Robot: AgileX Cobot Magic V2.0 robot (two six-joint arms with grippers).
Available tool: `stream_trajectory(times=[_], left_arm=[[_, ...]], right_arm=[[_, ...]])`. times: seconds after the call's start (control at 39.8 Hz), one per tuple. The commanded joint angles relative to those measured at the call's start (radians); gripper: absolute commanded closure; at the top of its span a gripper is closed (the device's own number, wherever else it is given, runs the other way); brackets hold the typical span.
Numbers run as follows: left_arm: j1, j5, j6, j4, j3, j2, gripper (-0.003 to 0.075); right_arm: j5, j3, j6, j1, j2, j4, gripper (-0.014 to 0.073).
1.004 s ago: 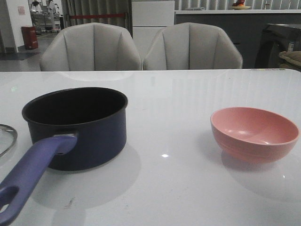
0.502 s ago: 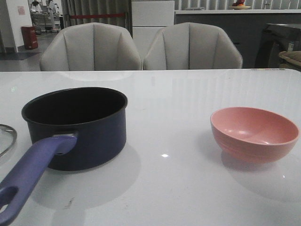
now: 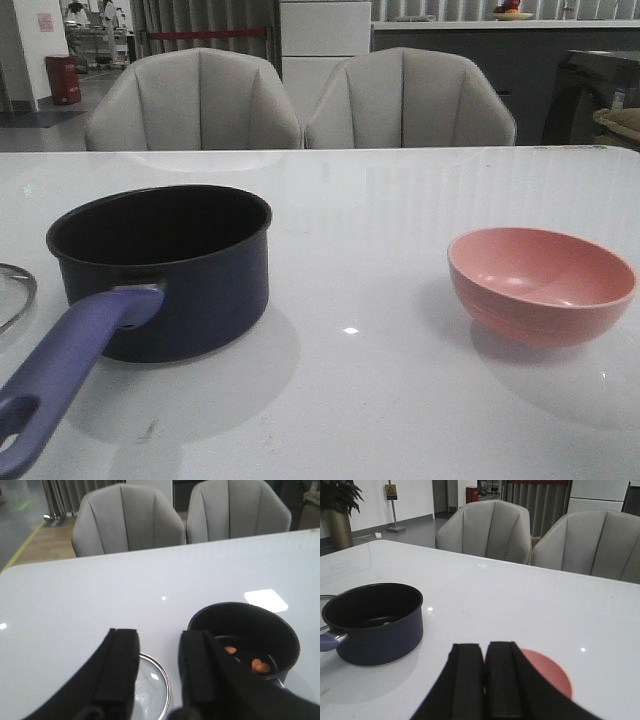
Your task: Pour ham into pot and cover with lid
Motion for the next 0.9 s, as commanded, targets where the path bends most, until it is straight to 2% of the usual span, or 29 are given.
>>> stream_trajectory(times=[0.0,0.1,0.25,0.63,0.78,0.88], left_arm=[[-0.009,-0.019,-0.03,-0.016,-0.086,0.097,0.028],[-0.009,0.046,-0.047,-0.016,-0.145,0.196,0.0193],[-0.009,0.103,-0.056,0.003,-0.206,0.343,0.0133],[-0.004,0.046,-0.059,0.003,-0.24,0.624,0.0131],[0.033,0.113,-0.061,0.003,-0.304,0.733,0.0129],[0.061,0.205,-0.061,0.003,-0.357,0.817,0.0102]], right_arm=[[-0.058,-0.025,-0.01,0.001,0.005,0.003,0.0462],[-0.058,-0.025,-0.01,0.001,0.005,0.003,0.0462],[-0.058,-0.025,-0.01,0.001,0.005,0.003,0.0462],[-0.058,-0.025,-0.01,0.001,0.005,0.003,0.0462],[-0.058,-0.025,-0.01,0.001,0.005,0.003,0.0462],[-0.058,-0.025,-0.01,0.001,0.005,0.003,0.0462]])
